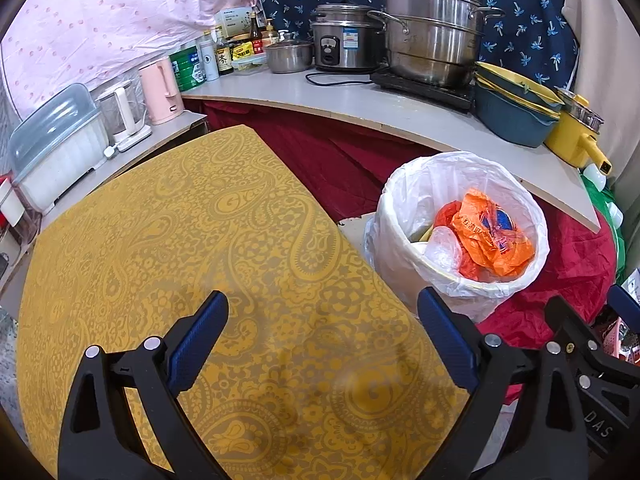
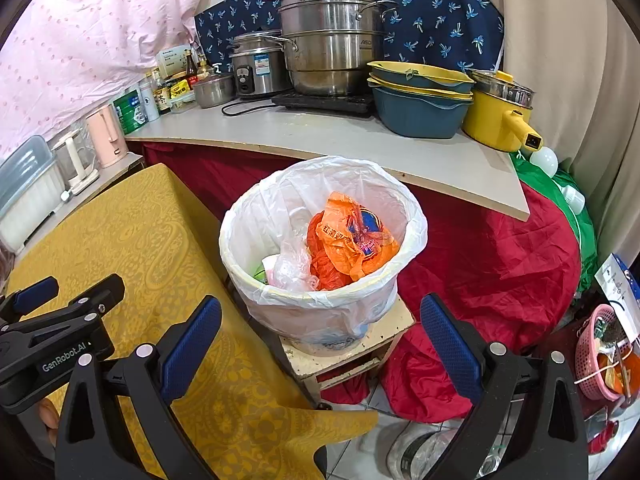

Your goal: Collect trash

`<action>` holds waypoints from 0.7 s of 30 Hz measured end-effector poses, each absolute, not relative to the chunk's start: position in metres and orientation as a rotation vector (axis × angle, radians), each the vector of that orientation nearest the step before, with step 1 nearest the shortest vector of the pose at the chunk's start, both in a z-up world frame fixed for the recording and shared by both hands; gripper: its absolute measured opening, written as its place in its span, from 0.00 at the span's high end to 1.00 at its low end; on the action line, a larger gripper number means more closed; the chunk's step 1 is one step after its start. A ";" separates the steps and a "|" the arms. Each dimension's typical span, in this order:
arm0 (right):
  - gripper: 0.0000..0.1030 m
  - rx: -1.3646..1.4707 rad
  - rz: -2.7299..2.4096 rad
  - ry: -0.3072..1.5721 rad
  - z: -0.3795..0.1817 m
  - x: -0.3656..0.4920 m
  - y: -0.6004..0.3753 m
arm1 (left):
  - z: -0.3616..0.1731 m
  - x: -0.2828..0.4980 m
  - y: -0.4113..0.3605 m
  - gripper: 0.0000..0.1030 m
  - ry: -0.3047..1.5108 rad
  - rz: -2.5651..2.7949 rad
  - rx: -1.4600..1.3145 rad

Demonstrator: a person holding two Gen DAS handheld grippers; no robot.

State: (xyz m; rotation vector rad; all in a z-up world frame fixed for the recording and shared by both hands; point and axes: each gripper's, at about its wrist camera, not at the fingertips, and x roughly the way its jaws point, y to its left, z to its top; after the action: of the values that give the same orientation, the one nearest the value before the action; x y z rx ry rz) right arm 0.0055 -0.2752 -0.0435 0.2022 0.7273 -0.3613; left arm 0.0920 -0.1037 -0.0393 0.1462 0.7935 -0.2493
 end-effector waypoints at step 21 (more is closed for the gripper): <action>0.07 0.205 -0.361 0.726 -0.045 0.006 -0.274 | -0.041 0.089 -0.106 0.12 0.789 -0.250 0.163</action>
State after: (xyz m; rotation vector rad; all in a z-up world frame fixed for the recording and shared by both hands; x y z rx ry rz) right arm 0.0057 -0.2745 -0.0450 0.2048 0.7262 -0.3609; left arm 0.0891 -0.1060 -0.0414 0.1631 0.7890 -0.2495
